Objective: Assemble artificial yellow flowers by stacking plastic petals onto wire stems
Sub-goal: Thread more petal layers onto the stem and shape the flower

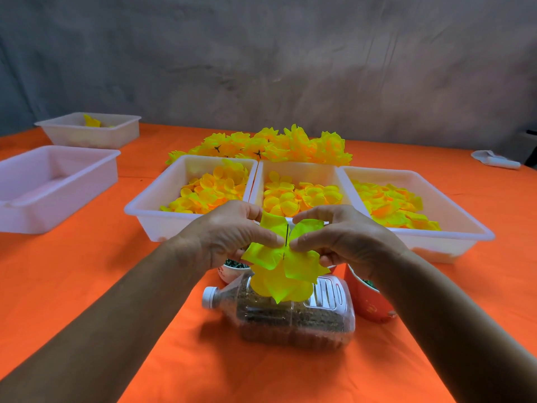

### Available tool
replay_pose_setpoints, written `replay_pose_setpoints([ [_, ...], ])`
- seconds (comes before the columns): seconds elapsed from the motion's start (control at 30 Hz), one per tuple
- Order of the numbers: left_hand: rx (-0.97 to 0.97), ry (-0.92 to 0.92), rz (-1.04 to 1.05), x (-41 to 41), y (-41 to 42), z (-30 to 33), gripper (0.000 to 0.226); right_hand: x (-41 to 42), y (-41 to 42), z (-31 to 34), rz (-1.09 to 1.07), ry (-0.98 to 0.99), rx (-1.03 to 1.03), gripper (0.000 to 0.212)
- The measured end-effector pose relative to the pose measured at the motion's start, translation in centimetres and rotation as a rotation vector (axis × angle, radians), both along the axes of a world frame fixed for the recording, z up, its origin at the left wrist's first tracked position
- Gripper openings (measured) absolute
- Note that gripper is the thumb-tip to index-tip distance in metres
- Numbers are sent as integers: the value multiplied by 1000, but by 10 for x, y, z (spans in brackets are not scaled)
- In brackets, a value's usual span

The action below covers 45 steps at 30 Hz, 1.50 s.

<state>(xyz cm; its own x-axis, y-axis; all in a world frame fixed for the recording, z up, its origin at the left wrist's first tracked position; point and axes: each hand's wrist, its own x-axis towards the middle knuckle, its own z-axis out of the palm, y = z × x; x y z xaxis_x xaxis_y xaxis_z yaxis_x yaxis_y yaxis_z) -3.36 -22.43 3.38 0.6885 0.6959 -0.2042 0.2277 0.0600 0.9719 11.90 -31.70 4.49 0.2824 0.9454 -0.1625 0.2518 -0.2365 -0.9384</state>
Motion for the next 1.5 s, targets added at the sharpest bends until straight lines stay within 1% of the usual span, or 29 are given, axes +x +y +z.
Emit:
replay_pose_setpoints([
  [0.1,6,5,2,0,1,-3,25,0,1,-1,10,-13,-15,39],
  [0.3,27,14,0,2,3,-7,25,1,3,-5,-6,-28,-29,41],
  [0.7,-11,27,-29,4,5,-8,33,1,5,-8,-16,-51,-51,42],
  [0.87,61,92,-22,5,1,-11,37,-3,5,-13,19,-96,-69,37],
  [0.97,67,109,-17,3,2,-13,41,-2,5,-15,17,-116,-50,32],
  [1.07,104,138,-4,3,4,-15,48,-2,4,-16,8,-122,-25,32],
  [1.1,128,148,-1,3,4,-15,49,-3,3,-16,4,-126,-17,33],
  [1.17,206,171,19,3,3,-14,40,-3,2,-16,-3,-119,1,35],
  [1.23,293,154,20,2,1,-14,42,-3,1,-17,-5,-122,1,35],
  [1.3,473,104,23,0,-1,-16,51,-3,0,-18,-12,-135,-17,37],
  [1.33,585,77,25,-2,-3,-16,50,-3,0,-19,-19,-137,-25,39],
  [1.4,721,13,-17,-4,-7,-16,37,-4,0,-18,-26,-128,-19,36],
  [1.43,735,-16,-53,-4,-9,-16,30,-5,0,-17,-23,-124,-13,35],
  [1.5,714,-48,-101,-6,-12,-18,24,-6,-1,-15,-26,-138,-10,35],
])
